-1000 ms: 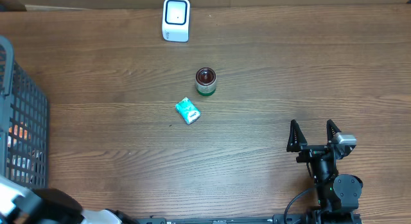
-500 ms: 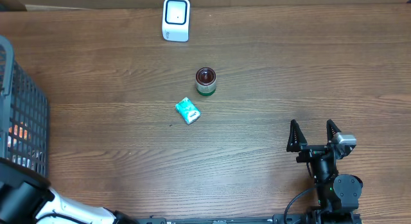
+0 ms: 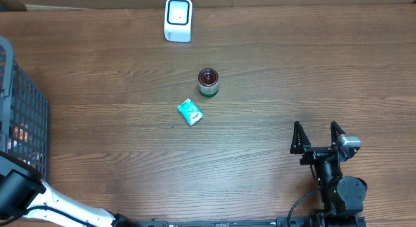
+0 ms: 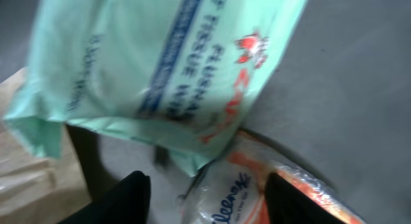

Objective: Scan the item barcode
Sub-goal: 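Reach the left gripper into the basket and grasp an orange Kleenex pack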

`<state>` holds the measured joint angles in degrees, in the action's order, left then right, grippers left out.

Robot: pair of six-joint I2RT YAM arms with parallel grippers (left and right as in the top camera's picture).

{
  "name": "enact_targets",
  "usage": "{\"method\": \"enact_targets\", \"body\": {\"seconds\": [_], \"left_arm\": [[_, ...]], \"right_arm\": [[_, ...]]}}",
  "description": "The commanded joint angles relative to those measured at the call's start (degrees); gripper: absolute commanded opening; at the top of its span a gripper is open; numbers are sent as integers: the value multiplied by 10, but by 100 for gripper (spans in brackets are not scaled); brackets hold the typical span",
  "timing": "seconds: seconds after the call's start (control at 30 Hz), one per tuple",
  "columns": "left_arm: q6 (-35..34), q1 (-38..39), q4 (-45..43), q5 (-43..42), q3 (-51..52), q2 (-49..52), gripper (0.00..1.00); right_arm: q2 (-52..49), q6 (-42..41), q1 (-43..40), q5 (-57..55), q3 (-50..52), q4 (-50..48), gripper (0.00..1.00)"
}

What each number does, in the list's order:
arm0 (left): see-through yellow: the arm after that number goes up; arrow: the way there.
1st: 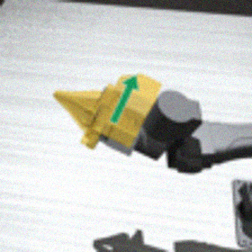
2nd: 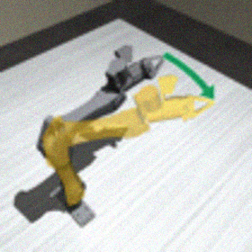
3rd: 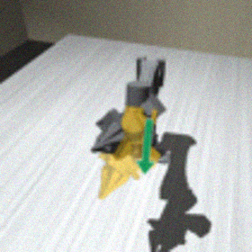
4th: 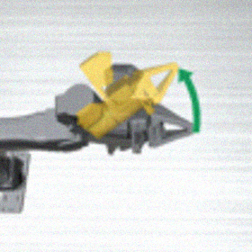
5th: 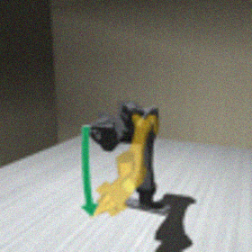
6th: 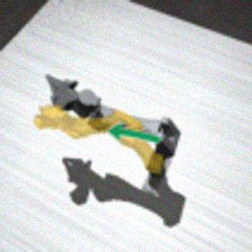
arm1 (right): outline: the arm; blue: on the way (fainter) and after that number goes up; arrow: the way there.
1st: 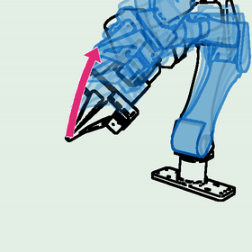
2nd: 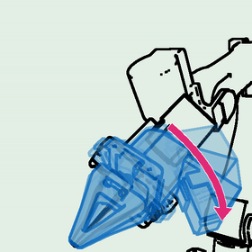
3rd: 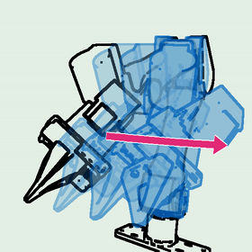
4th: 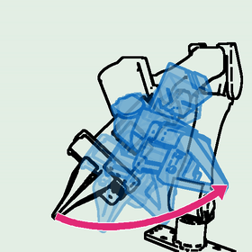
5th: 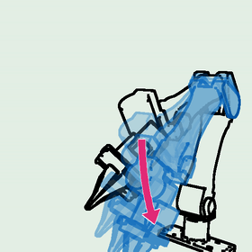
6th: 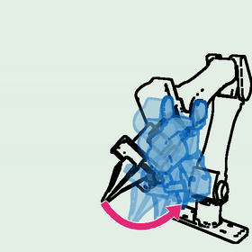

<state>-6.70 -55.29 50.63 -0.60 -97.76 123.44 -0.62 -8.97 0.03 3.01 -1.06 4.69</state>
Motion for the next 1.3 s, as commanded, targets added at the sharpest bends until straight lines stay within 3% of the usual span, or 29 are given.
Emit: {"method": "enact_targets", "body": {"seconds": [0.0,0.13,0.27,0.33,0.73,1.03,1.27], "left_arm": [[16,16,-6,-1,2,26,49],[16,28,-4,-1,2,26,31],[15,34,10,-1,2,26,19],[14,36,19,0,2,26,4],[-74,26,101,-5,-80,-40,4],[-84,26,73,-5,-116,-195,4],[-107,26,83,-23,-116,-239,4]], "right_arm": [[5,0,-2,1,6,-3,100],[5,0,-2,1,6,-3,100],[5,0,-2,1,6,-3,100],[5,0,-2,1,6,-3,100],[5,0,-2,1,6,-3,100],[5,0,-2,1,6,-3,100],[5,0,-2,1,6,-3,100]]}}
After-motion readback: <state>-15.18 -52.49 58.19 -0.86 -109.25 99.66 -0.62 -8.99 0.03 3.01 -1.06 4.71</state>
